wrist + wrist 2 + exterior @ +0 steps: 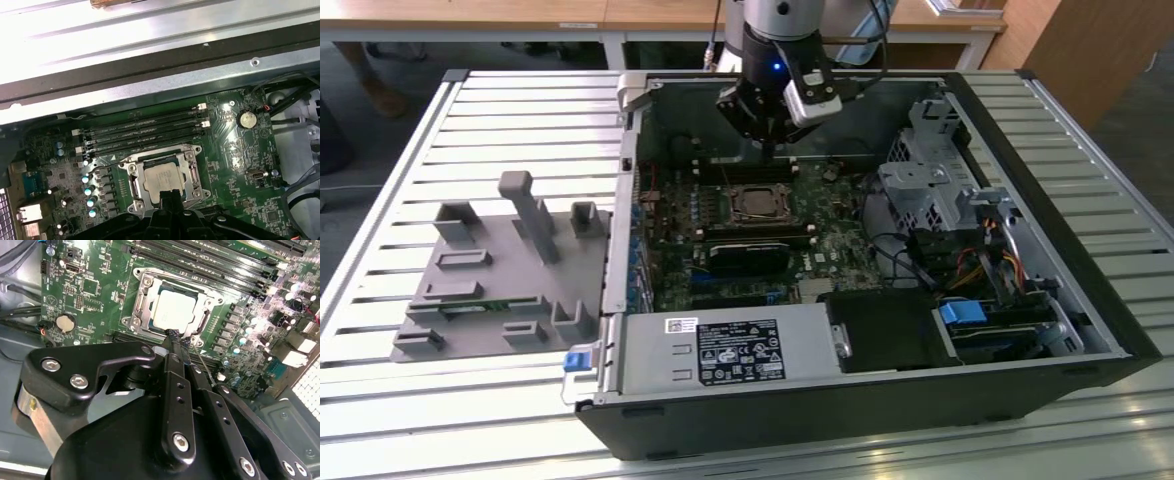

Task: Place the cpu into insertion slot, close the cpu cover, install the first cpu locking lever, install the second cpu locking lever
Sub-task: 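Install the first cpu locking lever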

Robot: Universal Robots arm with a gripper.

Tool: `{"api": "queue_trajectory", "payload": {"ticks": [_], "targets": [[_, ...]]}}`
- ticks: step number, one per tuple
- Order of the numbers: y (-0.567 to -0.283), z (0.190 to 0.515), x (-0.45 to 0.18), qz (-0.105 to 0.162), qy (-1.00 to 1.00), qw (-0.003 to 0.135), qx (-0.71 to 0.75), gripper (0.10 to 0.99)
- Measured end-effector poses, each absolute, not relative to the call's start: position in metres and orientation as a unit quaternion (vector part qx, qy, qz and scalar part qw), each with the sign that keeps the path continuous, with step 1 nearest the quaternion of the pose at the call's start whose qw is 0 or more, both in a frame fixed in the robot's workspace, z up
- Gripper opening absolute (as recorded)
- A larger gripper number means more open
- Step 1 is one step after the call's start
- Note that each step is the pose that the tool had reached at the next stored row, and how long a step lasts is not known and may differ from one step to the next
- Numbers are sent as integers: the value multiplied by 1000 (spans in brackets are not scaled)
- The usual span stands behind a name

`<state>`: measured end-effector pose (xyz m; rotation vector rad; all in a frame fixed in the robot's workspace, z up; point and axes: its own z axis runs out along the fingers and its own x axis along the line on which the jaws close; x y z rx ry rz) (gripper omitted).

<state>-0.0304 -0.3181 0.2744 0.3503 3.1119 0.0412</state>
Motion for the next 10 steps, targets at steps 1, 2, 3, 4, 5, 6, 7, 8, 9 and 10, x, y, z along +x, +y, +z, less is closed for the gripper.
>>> {"api": "queue_trajectory", "payload": {"ticks": [1, 2, 3, 4, 5, 6, 7, 8, 9, 10], "targets": [[-318, 274, -30, 13, 994, 5, 108, 106], [-318, 274, -31, 13, 994, 5, 105, 106], [-318, 274, -32, 14, 995, 5, 102, 106], [-318, 274, -34, 14, 995, 5, 102, 106], [-318, 274, -36, 14, 995, 5, 101, 106], [-318, 274, -39, 14, 995, 5, 101, 106], [-319, 274, -41, 15, 995, 6, 101, 106], [-319, 274, -43, 15, 995, 6, 101, 106], [-319, 274, -43, 17, 995, 6, 99, 106], [-319, 274, -43, 18, 995, 6, 94, 106]]}}
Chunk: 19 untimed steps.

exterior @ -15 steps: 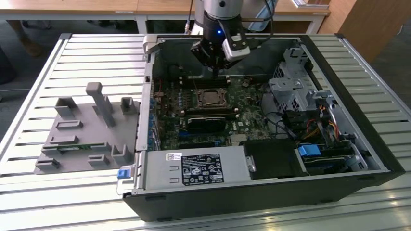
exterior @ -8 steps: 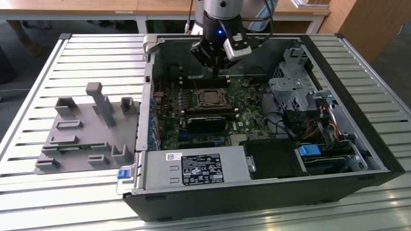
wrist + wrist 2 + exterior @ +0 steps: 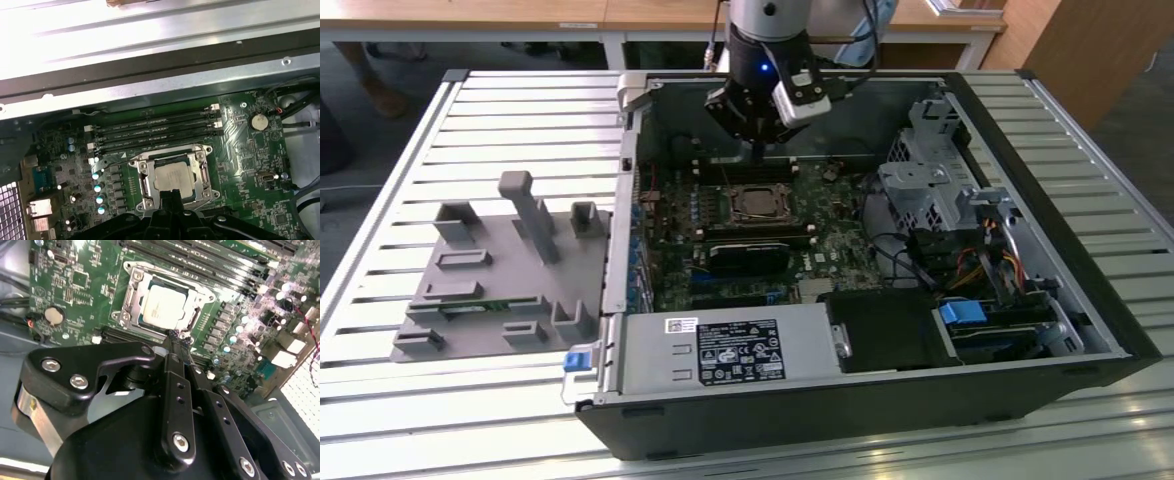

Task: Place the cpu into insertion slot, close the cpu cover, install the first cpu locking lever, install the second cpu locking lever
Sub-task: 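Install the first cpu locking lever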

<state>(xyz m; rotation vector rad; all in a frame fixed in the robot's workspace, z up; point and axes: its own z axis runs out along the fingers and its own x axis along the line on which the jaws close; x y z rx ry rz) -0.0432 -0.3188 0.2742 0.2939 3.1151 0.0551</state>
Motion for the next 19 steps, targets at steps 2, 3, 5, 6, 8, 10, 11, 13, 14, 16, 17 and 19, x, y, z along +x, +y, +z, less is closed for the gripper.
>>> {"api": "queue_trajectory", "payload": {"ticks": [2, 3, 5, 6, 8, 10, 11, 13, 14, 16, 17, 19], "targets": [[-319, 274, -43, 19, 997, 6, 80, 106], [-319, 274, -43, 19, 997, 6, 74, 106], [-319, 274, -44, 20, 998, 6, 67, 106], [-319, 274, -44, 20, 998, 6, 64, 106], [-319, 274, -45, 20, 998, 6, 61, 106], [-319, 274, -47, 20, 998, 7, 58, 106], [-319, 274, -48, 20, 998, 8, 56, 106], [-319, 274, -50, 20, 998, 8, 54, 106], [-319, 274, -51, 20, 998, 9, 53, 106], [-320, 274, -54, 20, 998, 9, 51, 106], [-320, 274, -56, 20, 998, 10, 50, 106], [-320, 274, -62, 20, 998, 10, 50, 106]]}}
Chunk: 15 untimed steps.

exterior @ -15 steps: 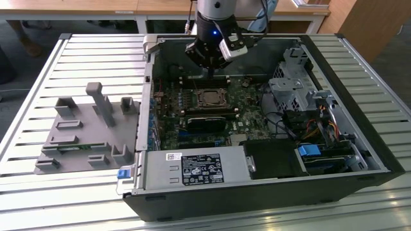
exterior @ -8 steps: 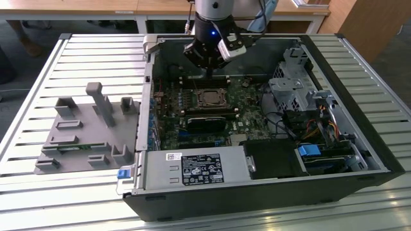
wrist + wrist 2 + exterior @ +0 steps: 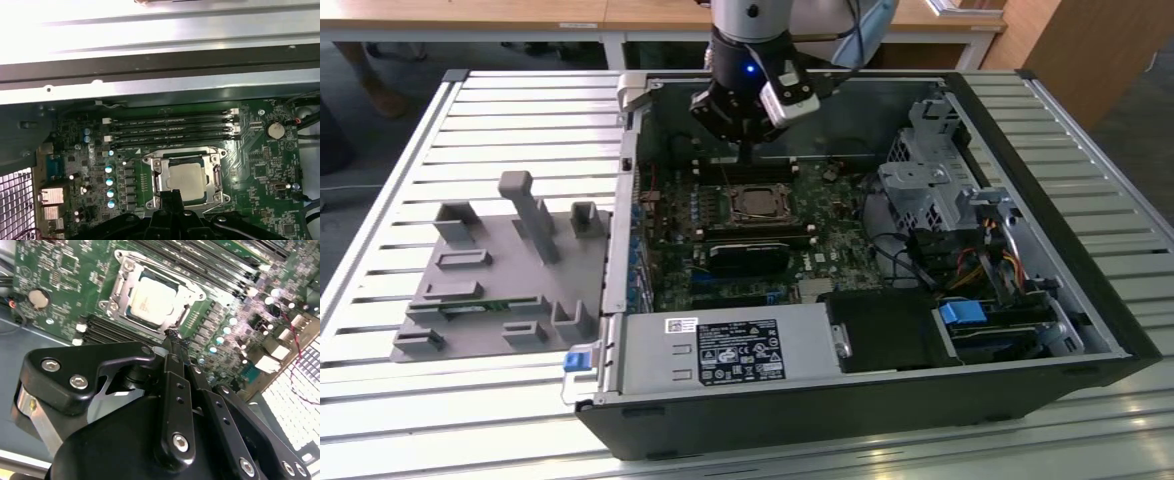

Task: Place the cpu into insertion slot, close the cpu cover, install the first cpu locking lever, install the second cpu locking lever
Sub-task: 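Install the first cpu locking lever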

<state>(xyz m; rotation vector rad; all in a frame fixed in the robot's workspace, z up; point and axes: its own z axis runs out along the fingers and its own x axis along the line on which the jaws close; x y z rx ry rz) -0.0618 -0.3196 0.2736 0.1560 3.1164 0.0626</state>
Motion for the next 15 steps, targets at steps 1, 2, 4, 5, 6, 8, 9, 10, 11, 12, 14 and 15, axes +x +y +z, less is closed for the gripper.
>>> {"api": "queue_trajectory", "payload": {"ticks": [1, 2, 4, 5, 6, 8, 9, 10, 11, 12, 14, 15], "targets": [[-320, 274, -65, 20, 998, 11, 50, 106], [-320, 273, -68, 20, 998, 11, 50, 106], [-320, 273, -74, 20, 998, 12, 50, 106], [-320, 273, -77, 20, 998, 12, 50, 106], [-320, 273, -79, 20, 998, 13, 50, 106], [-319, 272, -82, 20, 999, 13, 49, 106], [-319, 271, -83, 20, 999, 14, 47, 106], [-319, 269, -84, 20, 999, 14, 45, 106], [-319, 268, -86, 20, 999, 14, 45, 106], [-319, 267, -89, 20, 999, 15, 44, 106], [-319, 266, -95, 20, 999, 17, 44, 106], [-319, 266, -97, 21, 999, 17, 45, 106]]}}
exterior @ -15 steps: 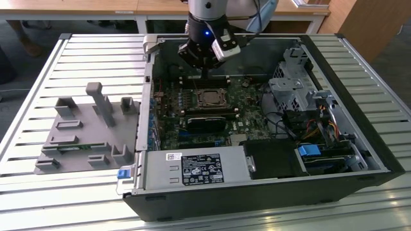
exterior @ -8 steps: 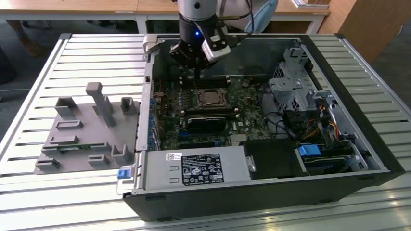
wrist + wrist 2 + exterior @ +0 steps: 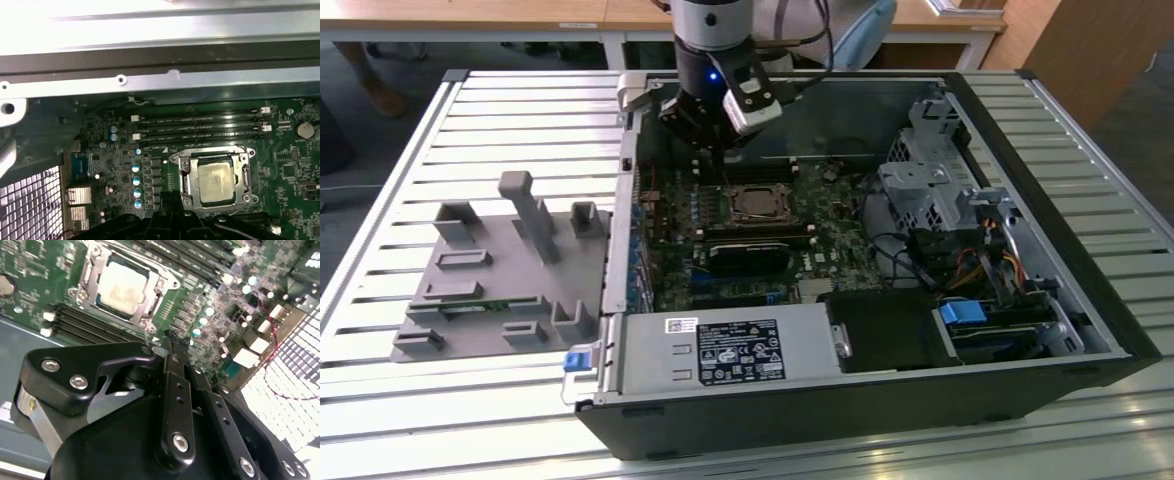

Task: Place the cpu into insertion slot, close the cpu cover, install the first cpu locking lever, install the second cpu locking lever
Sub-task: 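Install the first cpu locking lever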

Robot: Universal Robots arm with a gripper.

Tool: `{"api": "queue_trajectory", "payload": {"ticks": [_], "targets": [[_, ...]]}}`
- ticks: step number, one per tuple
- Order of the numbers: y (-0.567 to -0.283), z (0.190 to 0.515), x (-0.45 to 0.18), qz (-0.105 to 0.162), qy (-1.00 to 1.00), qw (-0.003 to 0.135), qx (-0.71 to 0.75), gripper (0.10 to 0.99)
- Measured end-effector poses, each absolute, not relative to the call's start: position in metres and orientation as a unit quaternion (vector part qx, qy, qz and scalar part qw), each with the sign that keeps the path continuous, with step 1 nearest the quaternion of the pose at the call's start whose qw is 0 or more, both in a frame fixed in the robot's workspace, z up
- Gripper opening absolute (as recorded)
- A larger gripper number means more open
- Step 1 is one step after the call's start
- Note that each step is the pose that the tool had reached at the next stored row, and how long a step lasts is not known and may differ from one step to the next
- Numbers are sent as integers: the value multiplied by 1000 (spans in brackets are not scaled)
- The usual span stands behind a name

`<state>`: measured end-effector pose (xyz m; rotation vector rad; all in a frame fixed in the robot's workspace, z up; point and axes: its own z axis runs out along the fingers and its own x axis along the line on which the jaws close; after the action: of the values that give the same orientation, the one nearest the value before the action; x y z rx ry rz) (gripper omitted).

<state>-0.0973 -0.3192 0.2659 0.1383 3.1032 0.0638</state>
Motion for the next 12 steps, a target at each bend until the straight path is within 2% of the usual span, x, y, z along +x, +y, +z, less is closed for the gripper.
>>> {"api": "queue_trajectory", "payload": {"ticks": [12], "targets": [[-307, 258, -107, 20, 999, 18, 44, 106]]}}
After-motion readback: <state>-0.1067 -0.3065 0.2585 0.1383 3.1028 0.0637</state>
